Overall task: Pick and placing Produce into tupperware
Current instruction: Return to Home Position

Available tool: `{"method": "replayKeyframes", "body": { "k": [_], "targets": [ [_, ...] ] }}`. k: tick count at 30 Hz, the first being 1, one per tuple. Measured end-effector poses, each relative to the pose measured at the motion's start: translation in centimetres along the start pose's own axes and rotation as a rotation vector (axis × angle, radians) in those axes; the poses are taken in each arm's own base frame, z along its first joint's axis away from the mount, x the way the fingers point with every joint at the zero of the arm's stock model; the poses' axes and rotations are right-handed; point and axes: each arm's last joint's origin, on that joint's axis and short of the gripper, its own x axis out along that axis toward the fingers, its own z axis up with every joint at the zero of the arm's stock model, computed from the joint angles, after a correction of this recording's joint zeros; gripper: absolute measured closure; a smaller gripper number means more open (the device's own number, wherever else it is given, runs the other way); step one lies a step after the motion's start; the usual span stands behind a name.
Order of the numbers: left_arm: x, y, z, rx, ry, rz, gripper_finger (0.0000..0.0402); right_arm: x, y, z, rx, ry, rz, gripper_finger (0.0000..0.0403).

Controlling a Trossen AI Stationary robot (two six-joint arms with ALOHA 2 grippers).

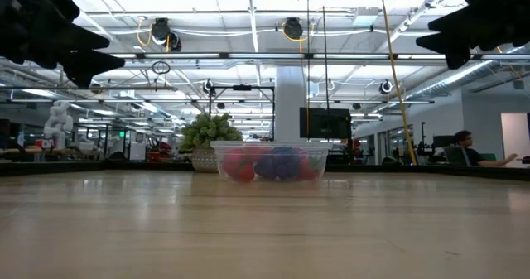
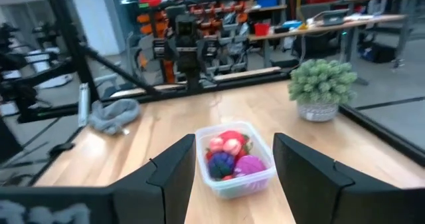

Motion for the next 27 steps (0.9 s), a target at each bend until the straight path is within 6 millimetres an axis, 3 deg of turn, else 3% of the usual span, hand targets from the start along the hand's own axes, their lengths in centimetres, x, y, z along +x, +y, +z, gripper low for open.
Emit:
{"method": "replayKeyframes", "body": {
  "k": [6, 17, 27],
  "targets": [
    [0.0, 0.1, 0.3, 0.03, -0.039, 0.033, 0.0151, 0.6, -0.2, -0.8, -0.01, -0.014, -0.016, 0.0211],
    [0.8, 0.5, -0.5, 0.008, -0.079, 0.023, 0.0151, 2.4, -1.0, -4.5, -0.014, -0.01, -0.021, 0.0211],
    [1.2, 1.7, -0.8, 0.01, -0.038, 0.105, 0.0151, 2.4, -2.0, -5.0, -0.049, -0.013, -0.095, 0.0211]
  ]
}}
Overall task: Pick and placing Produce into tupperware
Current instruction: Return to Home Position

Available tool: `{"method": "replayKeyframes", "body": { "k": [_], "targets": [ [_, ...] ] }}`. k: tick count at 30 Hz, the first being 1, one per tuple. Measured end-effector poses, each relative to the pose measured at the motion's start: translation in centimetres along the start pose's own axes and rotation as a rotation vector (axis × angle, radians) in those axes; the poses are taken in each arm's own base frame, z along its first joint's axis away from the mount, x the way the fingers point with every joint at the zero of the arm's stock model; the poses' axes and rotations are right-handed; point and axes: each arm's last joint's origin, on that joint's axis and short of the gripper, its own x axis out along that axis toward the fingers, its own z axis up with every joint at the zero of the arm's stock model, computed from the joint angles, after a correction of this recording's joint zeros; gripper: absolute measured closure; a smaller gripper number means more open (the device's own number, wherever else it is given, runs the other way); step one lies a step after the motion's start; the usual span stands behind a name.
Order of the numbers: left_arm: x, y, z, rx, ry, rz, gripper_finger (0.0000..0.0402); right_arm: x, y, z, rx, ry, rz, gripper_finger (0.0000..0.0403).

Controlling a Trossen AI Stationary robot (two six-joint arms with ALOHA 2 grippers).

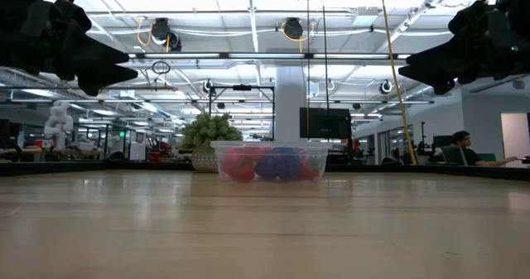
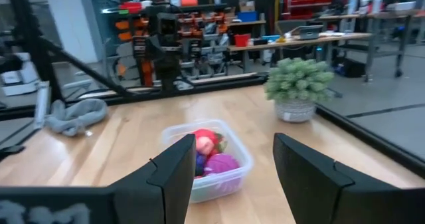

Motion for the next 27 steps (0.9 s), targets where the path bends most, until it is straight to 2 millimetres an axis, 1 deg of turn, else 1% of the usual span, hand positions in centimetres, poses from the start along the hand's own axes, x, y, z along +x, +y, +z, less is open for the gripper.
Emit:
{"method": "replayKeyframes", "body": {
  "k": [2, 5, 8, 10, 13, 16, 19, 22, 27],
  "targets": [
    [0.1, 0.3, 0.0, -0.001, 0.007, 0.008, 0.0151, 0.0, -0.3, 0.0, -0.009, 0.002, -0.019, 0.0211],
    [0.1, 0.7, 0.0, -0.003, 0.008, 0.022, 0.0151, -0.1, -0.6, -0.1, -0.014, 0.01, 0.003, 0.0211],
    [0.1, 1.1, 0.0, -0.008, 0.011, 0.027, 0.0151, -0.2, -0.9, -0.5, -0.002, 0.053, 0.014, 0.0211],
    [0.1, 1.3, -0.1, -0.015, 0.015, 0.007, 0.0151, -0.2, -1.0, -0.8, 0.012, 0.082, 0.024, 0.0211],
    [0.2, 1.3, 0.0, -0.023, -0.004, -0.036, 0.0151, -0.2, -1.1, -0.8, 0.018, 0.079, 0.062, 0.0211],
    [0.3, 1.1, -0.3, -0.041, -0.029, -0.071, 0.0151, -0.2, -1.0, -0.7, 0.018, 0.066, 0.079, 0.0211],
    [0.6, 0.6, -0.7, -0.051, 0.015, -0.085, 0.0151, -0.3, -1.1, -0.7, 0.02, 0.074, 0.079, 0.0211],
    [0.9, 0.1, -1.1, -0.045, 0.062, -0.064, 0.0151, -0.3, -1.0, -0.7, 0.02, 0.073, 0.08, 0.0211],
    [1.3, -0.8, -1.0, 0.039, 0.035, -0.016, 0.0151, -0.3, -1.0, -0.7, 0.022, 0.071, 0.094, 0.0211]
  ]
}}
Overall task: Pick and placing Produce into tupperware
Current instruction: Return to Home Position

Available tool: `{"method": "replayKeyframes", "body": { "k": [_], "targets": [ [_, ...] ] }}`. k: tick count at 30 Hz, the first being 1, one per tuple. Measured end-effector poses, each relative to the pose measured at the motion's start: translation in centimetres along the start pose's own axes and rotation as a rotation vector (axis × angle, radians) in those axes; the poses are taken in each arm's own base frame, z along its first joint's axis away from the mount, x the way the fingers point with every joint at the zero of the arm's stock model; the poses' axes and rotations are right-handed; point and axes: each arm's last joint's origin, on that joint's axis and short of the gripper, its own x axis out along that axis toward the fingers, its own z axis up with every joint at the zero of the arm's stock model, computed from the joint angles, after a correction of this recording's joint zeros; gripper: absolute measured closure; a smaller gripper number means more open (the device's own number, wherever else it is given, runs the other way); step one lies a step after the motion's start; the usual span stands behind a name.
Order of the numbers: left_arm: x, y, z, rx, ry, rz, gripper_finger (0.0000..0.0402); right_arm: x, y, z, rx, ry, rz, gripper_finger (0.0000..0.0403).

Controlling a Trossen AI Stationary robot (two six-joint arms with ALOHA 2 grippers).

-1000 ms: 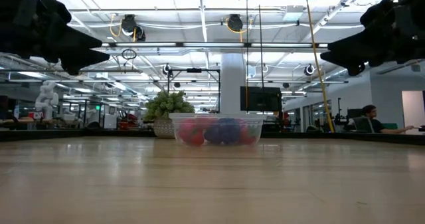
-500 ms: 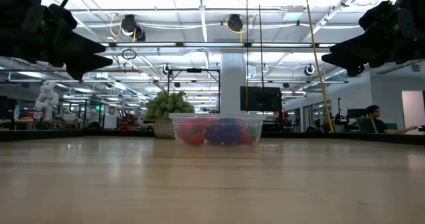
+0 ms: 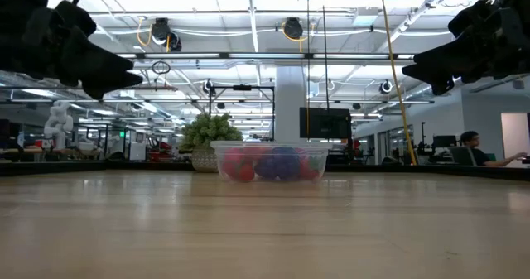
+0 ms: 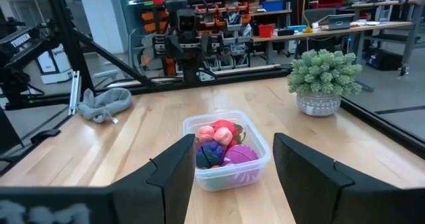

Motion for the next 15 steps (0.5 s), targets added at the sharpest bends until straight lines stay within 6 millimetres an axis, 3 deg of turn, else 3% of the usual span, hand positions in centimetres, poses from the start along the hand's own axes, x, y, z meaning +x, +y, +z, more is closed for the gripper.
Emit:
{"method": "replayKeyframes", "body": {
  "k": [15],
  "targets": [
    [0.2, 0.8, 1.3, -0.051, -0.129, 0.039, 0.0151, 0.0, 0.0, 0.0, -0.012, -0.002, 0.001, 0.0211]
  ]
}}
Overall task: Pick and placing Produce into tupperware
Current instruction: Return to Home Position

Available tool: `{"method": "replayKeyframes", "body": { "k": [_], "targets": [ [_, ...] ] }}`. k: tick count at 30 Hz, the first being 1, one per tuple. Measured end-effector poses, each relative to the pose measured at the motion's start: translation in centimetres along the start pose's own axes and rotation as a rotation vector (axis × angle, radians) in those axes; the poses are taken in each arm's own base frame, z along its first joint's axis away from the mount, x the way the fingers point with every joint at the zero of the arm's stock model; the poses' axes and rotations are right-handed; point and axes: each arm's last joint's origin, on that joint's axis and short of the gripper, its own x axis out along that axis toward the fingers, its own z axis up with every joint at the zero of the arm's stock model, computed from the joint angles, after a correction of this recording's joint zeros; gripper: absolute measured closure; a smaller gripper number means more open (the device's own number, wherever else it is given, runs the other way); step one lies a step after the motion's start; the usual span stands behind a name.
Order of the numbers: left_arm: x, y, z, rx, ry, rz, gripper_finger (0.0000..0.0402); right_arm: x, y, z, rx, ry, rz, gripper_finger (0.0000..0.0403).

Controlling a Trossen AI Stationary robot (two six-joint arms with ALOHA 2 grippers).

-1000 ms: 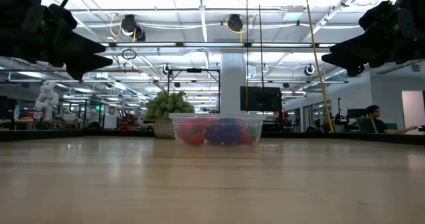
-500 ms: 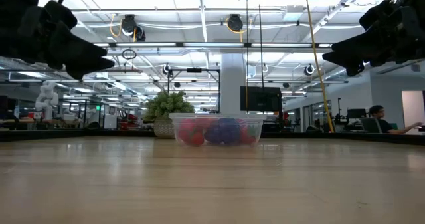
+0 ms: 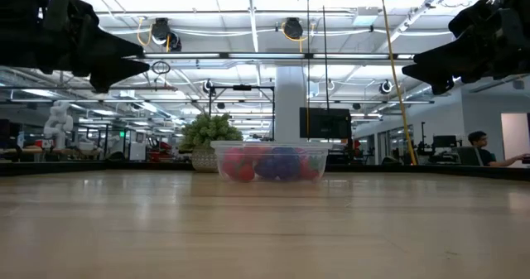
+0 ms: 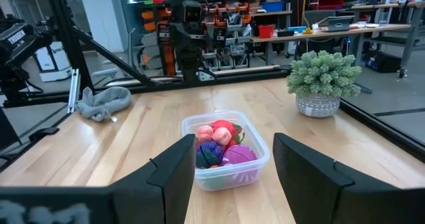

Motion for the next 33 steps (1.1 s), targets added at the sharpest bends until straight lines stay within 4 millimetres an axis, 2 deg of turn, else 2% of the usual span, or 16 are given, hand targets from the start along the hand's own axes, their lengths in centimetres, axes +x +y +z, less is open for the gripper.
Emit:
{"method": "replayKeyframes", "body": {
  "k": [5, 8, 11, 14, 20, 28, 33],
  "targets": [
    [0.0, 0.0, 0.6, -0.027, -0.062, -0.021, 0.0151, 0.0, 0.0, 0.0, -0.016, 0.001, 0.0, 0.0211],
    [-0.1, -0.2, 1.5, 0.007, -0.147, -0.069, 0.0151, 0.0, 0.0, 0.0, -0.025, 0.001, 0.0, 0.0211],
    [-0.2, -0.6, 1.5, 0.024, -0.152, -0.106, 0.0151, 0.0, 0.0, 0.0, -0.035, 0.0, 0.001, 0.0211],
    [-0.2, -0.9, 1.5, 0.052, -0.153, -0.108, 0.0151, 0.0, 0.0, 0.0, -0.039, 0.0, 0.001, 0.0211],
    [-1.0, -1.4, 2.6, 0.108, -0.277, -0.117, 0.0151, 0.0, 0.0, 0.0, -0.039, 0.001, 0.001, 0.0211],
    [-2.2, -1.5, 2.3, 0.12, -0.261, -0.093, 0.0151, 0.0, 0.1, 0.0, -0.039, 0.004, 0.02, 0.0211],
    [-2.2, -1.3, 1.0, 0.12, -0.139, -0.06, 0.0151, 0.0, 0.2, 0.0, -0.047, 0.002, 0.053, 0.0211]
  ]
}}
